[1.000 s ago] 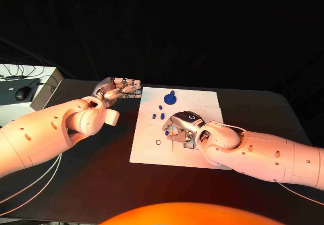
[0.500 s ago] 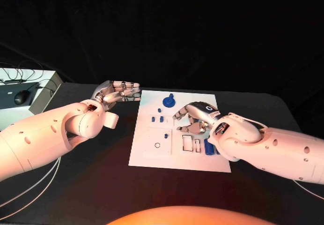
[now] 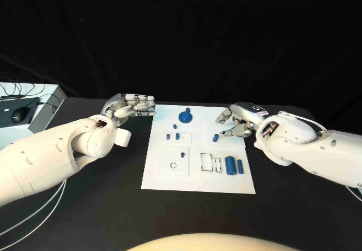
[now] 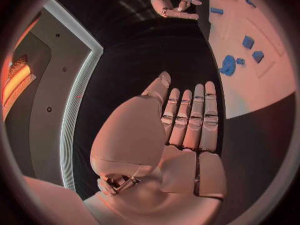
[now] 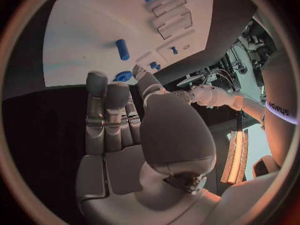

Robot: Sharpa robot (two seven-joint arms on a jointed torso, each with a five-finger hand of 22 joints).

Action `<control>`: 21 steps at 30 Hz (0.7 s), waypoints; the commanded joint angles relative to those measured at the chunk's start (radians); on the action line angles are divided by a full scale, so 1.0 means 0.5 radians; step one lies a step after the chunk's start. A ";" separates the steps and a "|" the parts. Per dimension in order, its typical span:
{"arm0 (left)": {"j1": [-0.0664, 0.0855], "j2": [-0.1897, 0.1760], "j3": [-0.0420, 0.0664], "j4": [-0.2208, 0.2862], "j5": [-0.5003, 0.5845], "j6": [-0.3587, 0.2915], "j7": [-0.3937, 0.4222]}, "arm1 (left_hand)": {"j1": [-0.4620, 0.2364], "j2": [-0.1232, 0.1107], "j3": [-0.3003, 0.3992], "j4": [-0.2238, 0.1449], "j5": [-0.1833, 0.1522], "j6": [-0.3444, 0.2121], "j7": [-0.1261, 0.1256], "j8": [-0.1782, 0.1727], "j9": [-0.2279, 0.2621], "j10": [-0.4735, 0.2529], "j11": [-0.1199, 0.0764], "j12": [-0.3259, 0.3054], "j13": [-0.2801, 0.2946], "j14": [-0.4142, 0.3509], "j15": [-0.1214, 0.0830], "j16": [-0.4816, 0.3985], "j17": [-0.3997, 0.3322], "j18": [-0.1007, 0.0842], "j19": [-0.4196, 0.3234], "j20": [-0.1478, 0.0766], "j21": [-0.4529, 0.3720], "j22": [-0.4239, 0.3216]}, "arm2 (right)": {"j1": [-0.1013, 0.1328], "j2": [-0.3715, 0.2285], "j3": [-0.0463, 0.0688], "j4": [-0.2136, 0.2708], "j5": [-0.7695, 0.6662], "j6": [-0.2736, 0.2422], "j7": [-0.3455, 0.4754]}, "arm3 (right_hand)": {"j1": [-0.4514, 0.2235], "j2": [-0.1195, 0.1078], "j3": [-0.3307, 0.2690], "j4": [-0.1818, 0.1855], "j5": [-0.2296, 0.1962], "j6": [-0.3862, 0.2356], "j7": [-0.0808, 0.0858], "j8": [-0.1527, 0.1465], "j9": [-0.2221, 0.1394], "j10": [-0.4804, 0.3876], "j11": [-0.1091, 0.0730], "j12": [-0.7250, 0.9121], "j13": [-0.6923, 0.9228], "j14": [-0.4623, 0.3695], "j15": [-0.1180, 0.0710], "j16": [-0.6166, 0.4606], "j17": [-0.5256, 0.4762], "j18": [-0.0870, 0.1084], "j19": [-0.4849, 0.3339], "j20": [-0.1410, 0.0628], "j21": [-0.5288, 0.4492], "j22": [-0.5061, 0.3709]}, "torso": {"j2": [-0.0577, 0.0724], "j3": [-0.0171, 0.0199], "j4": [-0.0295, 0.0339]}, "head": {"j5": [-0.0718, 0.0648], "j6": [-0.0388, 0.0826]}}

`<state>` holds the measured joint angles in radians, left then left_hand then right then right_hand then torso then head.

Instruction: Assemble the parts on the task board

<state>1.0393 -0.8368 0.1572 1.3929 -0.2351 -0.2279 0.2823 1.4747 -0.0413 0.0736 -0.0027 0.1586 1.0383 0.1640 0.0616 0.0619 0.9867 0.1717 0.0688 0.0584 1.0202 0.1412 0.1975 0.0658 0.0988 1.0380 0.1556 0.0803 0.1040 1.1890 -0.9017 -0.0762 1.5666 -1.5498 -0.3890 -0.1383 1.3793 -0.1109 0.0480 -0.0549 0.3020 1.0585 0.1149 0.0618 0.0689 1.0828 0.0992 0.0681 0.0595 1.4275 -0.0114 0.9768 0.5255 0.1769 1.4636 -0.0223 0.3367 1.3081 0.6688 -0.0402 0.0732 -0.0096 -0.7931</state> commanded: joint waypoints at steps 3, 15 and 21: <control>-0.011 0.000 0.002 0.005 -0.002 0.036 0.036 | -0.001 -0.021 0.008 0.004 0.005 -0.012 -0.003 0.003 0.000 -0.002 -0.003 0.001 0.001 -0.009 -0.001 0.010 0.002 -0.023 -0.012 0.002 0.009 0.001 | 0.000 0.014 -0.007 -0.036 -0.083 0.214 -0.035 | 0.026 -0.037 -0.019 0.057 -0.014 -0.025 -0.027 0.003 0.000 -0.033 0.004 -0.001 0.002 -0.003 0.004 0.003 0.004 0.001 0.088 0.000 -0.014 0.072 | -0.001 0.0006 0.001 | -0.004 0.000; -0.017 -0.007 0.002 0.007 -0.002 0.033 0.035 | -0.001 -0.018 0.009 0.006 0.004 -0.008 -0.003 0.003 0.000 0.000 -0.003 0.000 0.001 -0.010 -0.002 0.010 0.002 -0.023 -0.012 0.002 0.010 0.001 | -0.036 0.082 -0.019 -0.102 -0.142 0.246 -0.069 | 0.065 -0.032 -0.017 0.116 -0.022 -0.028 -0.031 0.001 -0.001 -0.031 0.003 0.000 0.001 -0.001 0.003 0.004 0.007 0.003 0.092 0.001 -0.008 0.076 | 0.000 -0.0044 0.003 | -0.005 0.001; -0.018 -0.012 0.002 0.008 -0.003 0.030 0.024 | 0.001 -0.014 0.012 0.006 0.004 0.002 -0.003 0.005 0.001 0.001 -0.004 0.000 0.001 -0.009 -0.002 0.011 0.002 -0.023 -0.013 0.002 0.010 0.001 | -0.050 0.130 -0.024 -0.132 -0.198 0.201 -0.102 | 0.023 0.003 0.116 0.068 -0.047 -0.023 -0.025 -0.001 -0.002 -0.012 -0.002 -0.004 0.000 -0.002 -0.001 0.004 0.002 0.003 0.092 -0.005 -0.011 0.075 | 0.001 -0.0047 0.003 | -0.005 0.004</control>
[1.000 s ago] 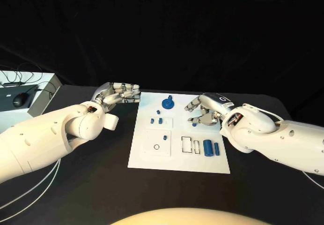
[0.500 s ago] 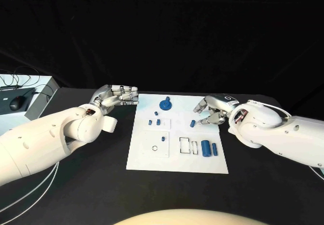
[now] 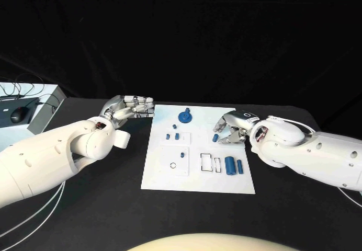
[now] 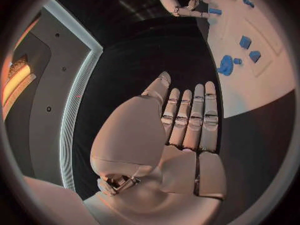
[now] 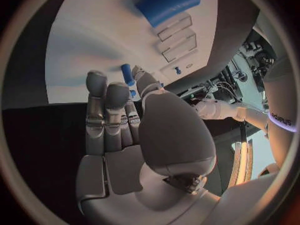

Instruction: Assemble the parts on the task board

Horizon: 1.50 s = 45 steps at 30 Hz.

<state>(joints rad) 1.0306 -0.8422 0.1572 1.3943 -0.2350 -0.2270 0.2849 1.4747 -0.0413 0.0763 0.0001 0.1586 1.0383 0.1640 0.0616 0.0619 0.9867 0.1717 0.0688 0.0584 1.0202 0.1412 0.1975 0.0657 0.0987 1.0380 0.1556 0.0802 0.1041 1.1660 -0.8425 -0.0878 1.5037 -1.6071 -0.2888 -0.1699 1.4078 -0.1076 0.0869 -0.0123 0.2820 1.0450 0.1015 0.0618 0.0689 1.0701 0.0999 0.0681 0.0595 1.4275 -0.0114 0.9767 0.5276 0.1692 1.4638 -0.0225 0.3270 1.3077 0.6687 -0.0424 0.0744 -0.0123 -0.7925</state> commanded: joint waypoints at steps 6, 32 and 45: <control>0.000 -0.005 0.002 0.006 -0.003 0.028 0.017 | 0.001 -0.013 0.007 0.000 0.004 0.002 -0.003 0.005 0.001 0.001 -0.003 0.000 0.001 -0.009 -0.002 0.011 0.002 -0.023 -0.013 0.002 0.010 0.001 | -0.009 0.055 -0.009 -0.033 -0.094 -0.021 -0.051 | -0.066 0.024 0.115 -0.049 -0.003 0.000 0.007 0.000 -0.003 0.041 -0.006 -0.005 0.000 -0.001 -0.004 0.011 -0.002 0.015 0.091 -0.006 0.027 0.079 | 0.000 -0.0014 -0.003 | 0.005 0.003; 0.000 -0.010 0.002 0.008 -0.004 0.051 0.015 | -0.007 -0.017 0.006 0.002 0.004 0.008 -0.006 0.003 0.000 0.000 -0.003 -0.001 0.001 -0.011 -0.001 0.011 0.002 -0.024 -0.014 0.002 0.010 0.002 | -0.023 0.091 -0.018 -0.043 -0.102 0.032 -0.060 | -0.147 0.020 0.416 -0.111 -0.043 0.182 0.046 0.003 0.000 0.270 -0.055 -0.013 0.002 -0.001 -0.036 0.047 0.011 -0.035 0.088 -0.041 0.266 0.117 | -0.001 0.0009 -0.003 | 0.008 -0.005; 0.000 -0.014 0.002 0.009 -0.004 0.049 0.009 | -0.006 -0.018 0.006 0.003 0.004 0.007 -0.006 0.003 0.000 -0.002 -0.003 -0.001 0.001 -0.012 0.000 0.010 0.002 -0.024 -0.015 0.002 0.009 0.001 | -0.033 0.100 -0.019 -0.063 -0.127 0.078 -0.068 | -0.114 0.044 0.457 -0.158 -0.045 0.202 0.044 0.004 0.001 0.262 -0.053 -0.013 0.002 -0.002 -0.035 0.049 0.017 -0.034 0.084 -0.040 0.282 0.119 | -0.001 -0.0003 -0.002 | 0.007 -0.011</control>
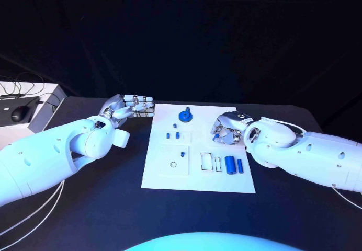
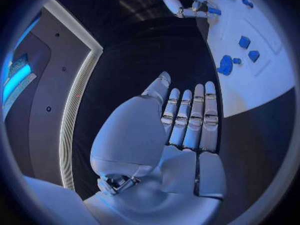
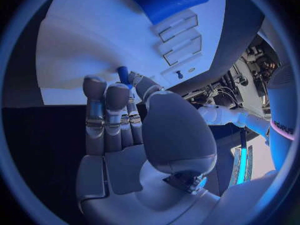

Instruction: Assemble the parts on the task board

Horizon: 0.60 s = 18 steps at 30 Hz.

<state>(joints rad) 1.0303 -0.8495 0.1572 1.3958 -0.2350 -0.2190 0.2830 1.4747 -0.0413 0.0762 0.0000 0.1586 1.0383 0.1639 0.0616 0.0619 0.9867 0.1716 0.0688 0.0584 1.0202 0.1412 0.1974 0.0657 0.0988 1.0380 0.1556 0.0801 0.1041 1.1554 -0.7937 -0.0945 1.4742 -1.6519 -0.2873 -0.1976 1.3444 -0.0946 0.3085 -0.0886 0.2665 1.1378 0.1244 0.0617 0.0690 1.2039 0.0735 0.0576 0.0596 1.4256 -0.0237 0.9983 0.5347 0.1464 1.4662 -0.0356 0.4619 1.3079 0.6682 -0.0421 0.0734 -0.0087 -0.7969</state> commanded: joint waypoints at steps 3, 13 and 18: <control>0.000 -0.001 0.002 0.006 -0.004 0.033 0.011 | -0.008 -0.018 0.006 0.006 0.005 0.005 -0.004 0.003 0.000 -0.002 -0.003 0.000 0.001 -0.013 0.000 0.010 0.002 -0.024 -0.015 0.003 0.009 0.001 | -0.014 0.003 -0.006 -0.004 -0.045 0.081 -0.013 | 0.033 0.032 0.068 -0.036 -0.070 0.026 0.000 0.005 0.002 -0.005 0.000 0.008 0.001 0.000 -0.011 0.006 0.004 0.013 0.077 -0.015 0.022 0.121 | 0.000 -0.0012 0.000 | 0.000 -0.003; 0.000 -0.002 0.002 0.007 -0.004 0.029 0.007 | -0.008 -0.018 0.006 0.006 0.005 0.005 -0.004 0.003 0.000 -0.002 -0.003 0.000 0.001 -0.013 0.000 0.010 0.002 -0.024 -0.015 0.003 0.009 0.001 | -0.023 0.004 -0.007 0.006 -0.080 0.022 -0.003 | 0.069 0.115 0.229 -0.126 -0.177 0.137 -0.013 0.007 0.014 0.086 -0.026 0.006 0.003 0.003 -0.027 0.007 0.009 0.004 0.073 -0.026 0.123 0.137 | 0.000 -0.0009 0.000 | -0.002 -0.009; 0.000 -0.002 0.002 0.007 -0.004 0.028 0.006 | -0.008 -0.018 0.006 0.006 0.005 0.005 -0.004 0.003 0.000 -0.002 -0.003 0.000 0.001 -0.013 0.000 0.010 0.002 -0.024 -0.015 0.003 0.009 0.001 | -0.027 0.002 -0.007 0.011 -0.099 -0.041 -0.007 | 0.090 0.152 0.273 -0.159 -0.388 0.158 -0.016 0.006 0.014 0.174 -0.049 0.007 0.006 0.005 -0.042 0.010 0.012 -0.017 0.076 -0.041 0.221 0.151 | 0.000 -0.0006 0.000 | -0.002 -0.008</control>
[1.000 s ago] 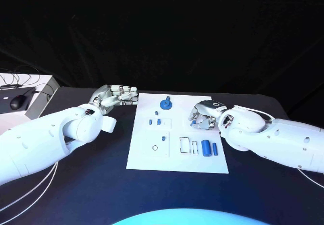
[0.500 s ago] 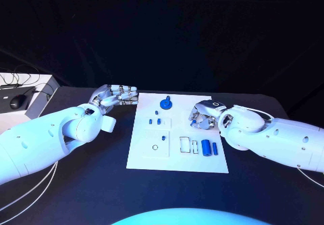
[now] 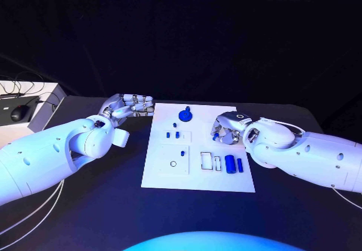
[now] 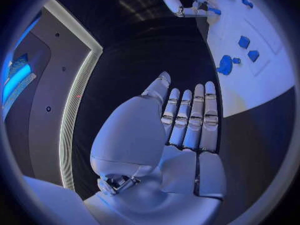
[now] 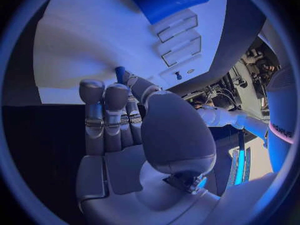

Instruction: Assemble the parts on the task board

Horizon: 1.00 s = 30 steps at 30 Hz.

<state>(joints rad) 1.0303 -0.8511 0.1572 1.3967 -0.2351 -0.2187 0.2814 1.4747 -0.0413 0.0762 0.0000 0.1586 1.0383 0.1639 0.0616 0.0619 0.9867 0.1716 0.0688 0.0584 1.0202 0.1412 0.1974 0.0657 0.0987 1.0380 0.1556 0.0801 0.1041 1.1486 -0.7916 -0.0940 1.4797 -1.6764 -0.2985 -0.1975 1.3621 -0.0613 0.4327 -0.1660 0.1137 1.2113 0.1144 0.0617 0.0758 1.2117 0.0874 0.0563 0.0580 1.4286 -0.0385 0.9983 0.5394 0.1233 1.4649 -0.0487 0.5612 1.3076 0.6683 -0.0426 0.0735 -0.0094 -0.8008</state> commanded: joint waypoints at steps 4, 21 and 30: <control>0.000 0.001 0.002 0.006 -0.004 0.027 0.009 | -0.009 -0.016 0.007 0.009 0.004 0.008 -0.005 0.003 0.000 -0.003 -0.003 0.000 0.001 -0.012 -0.001 0.012 0.002 -0.023 -0.015 0.003 0.009 0.001 | -0.015 -0.005 -0.008 0.005 -0.061 -0.059 -0.010 | 0.056 0.087 0.040 -0.012 -0.125 0.020 0.005 0.007 -0.001 0.193 -0.085 0.009 0.009 0.000 -0.020 0.009 0.004 0.015 0.075 -0.027 0.082 0.158 | 0.000 0.0010 0.000 | 0.003 -0.001; 0.000 0.006 0.002 0.001 -0.004 0.029 0.007 | -0.009 -0.016 0.007 0.009 0.004 0.008 -0.005 0.003 0.000 -0.003 -0.003 0.000 0.001 -0.012 -0.001 0.012 0.002 -0.023 -0.015 0.003 0.009 0.001 | 0.024 -0.054 0.012 0.116 -0.048 -0.104 -0.024 | 0.059 0.087 0.030 -0.020 -0.129 0.028 0.003 0.006 -0.005 0.212 -0.091 0.008 0.008 0.002 -0.026 0.007 0.020 0.002 0.059 -0.039 0.147 0.162 | -0.001 -0.0005 0.000 | 0.008 -0.002; 0.000 0.010 0.002 -0.004 -0.004 0.031 0.003 | -0.009 -0.016 0.007 0.009 0.004 0.008 -0.005 0.003 0.000 -0.003 -0.003 0.000 0.001 -0.012 -0.001 0.012 0.002 -0.023 -0.015 0.003 0.009 0.001 | 0.114 -0.117 0.038 0.298 0.071 -0.076 -0.014 | 0.059 0.084 0.036 -0.023 -0.127 0.028 0.004 0.006 -0.004 0.212 -0.090 0.009 0.009 0.002 -0.025 0.006 0.024 0.001 0.055 -0.038 0.163 0.163 | -0.003 -0.0014 -0.003 | 0.022 -0.002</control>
<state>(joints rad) 1.0302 -0.8483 0.1573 1.3940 -0.2351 -0.2186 0.2792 1.4747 -0.0413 0.0762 0.0000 0.1586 1.0383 0.1639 0.0616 0.0619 0.9867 0.1716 0.0688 0.0584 1.0202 0.1413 0.1974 0.0657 0.0987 1.0380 0.1556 0.0801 0.1041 1.2049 -0.8502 -0.0749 1.6205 -1.6696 -0.3427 -0.2078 1.3660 -0.0499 0.4474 -0.1729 0.0457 1.2183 0.1144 0.0617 0.0737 1.2120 0.0878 0.0551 0.0582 1.4307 -0.0433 0.9982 0.5502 0.1063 1.4663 -0.0608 0.6373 1.3080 0.6669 -0.0427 0.0728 -0.0012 -0.8014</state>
